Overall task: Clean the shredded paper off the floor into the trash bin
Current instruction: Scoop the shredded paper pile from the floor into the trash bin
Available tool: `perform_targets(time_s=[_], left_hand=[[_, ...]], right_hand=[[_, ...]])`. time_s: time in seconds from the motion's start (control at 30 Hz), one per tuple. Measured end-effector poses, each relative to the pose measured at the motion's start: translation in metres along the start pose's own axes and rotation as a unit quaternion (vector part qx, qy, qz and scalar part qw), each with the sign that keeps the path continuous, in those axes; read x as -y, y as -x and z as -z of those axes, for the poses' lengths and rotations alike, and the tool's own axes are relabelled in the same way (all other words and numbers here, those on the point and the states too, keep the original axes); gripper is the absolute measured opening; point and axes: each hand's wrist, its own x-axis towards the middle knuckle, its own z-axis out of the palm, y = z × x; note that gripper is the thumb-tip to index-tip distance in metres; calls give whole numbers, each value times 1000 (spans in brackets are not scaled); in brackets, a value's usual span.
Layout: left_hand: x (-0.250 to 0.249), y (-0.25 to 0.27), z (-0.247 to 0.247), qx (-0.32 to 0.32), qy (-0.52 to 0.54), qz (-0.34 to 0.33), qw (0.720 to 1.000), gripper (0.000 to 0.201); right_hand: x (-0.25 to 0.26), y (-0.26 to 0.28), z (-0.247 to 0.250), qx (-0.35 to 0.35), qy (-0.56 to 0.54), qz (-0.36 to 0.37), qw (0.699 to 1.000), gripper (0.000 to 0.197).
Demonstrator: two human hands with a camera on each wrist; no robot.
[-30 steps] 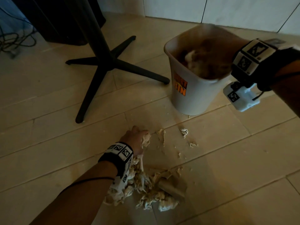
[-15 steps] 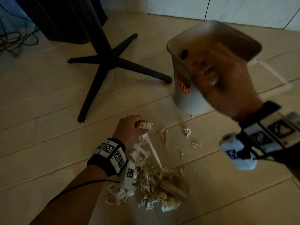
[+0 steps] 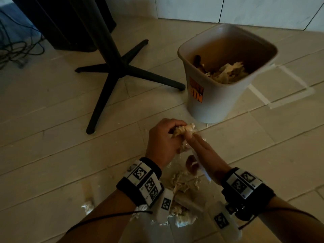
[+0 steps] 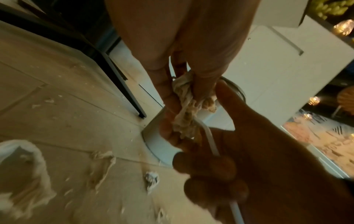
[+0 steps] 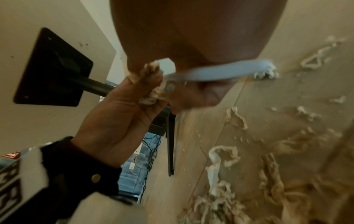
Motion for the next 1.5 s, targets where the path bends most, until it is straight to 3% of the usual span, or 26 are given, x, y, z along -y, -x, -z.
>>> perform_targets(time_s=[0.23, 0.37, 0.47, 0.53, 0.67, 0.8, 0.93, 1.03, 1.13, 1.23, 1.37, 1.43, 1.5], left_hand=[[-2, 26, -23, 57, -31, 5, 998, 23], [-13, 31, -24, 161, 55, 61, 984, 61], [-22, 31, -24, 195, 86, 88, 973, 74], [-28, 29, -20, 184, 142, 106, 967, 75], [-39, 19, -11, 99, 318, 105, 937, 58], [-41, 10, -5, 39, 366, 88, 925, 39], [-6, 2, -5, -18, 240, 138, 961, 11], [34, 1, -7, 12, -6, 128, 992, 4], [65, 1, -6, 101, -154, 155, 971, 13], [81, -2, -8, 174, -237, 145, 945, 25], [89, -5, -20, 243, -310, 121, 911, 41], [93, -6, -27, 251, -322, 110, 906, 49], [96, -7, -34, 271, -338, 119, 894, 56]], right_hand=[[-3, -2, -3, -67, 20, 9, 997, 71], [4, -5, -3, -124, -7, -12, 992, 68], [12, -6, 4, -167, -18, 19, 986, 61], [20, -3, 8, -175, -1, 59, 983, 54], [41, -1, 19, -175, 91, 179, 964, 34], [67, -4, 30, -164, 216, 226, 936, 28], [113, 3, 41, -150, 315, 259, 901, 28], [156, 6, 45, -147, 344, 277, 885, 28], [197, 7, 48, -147, 374, 245, 882, 30], [229, -4, 54, -170, 438, 227, 853, 33], [244, -29, 63, -189, 604, 185, 752, 18], [241, -43, 71, -197, 652, 137, 720, 29], [235, -54, 77, -201, 655, 100, 721, 55]])
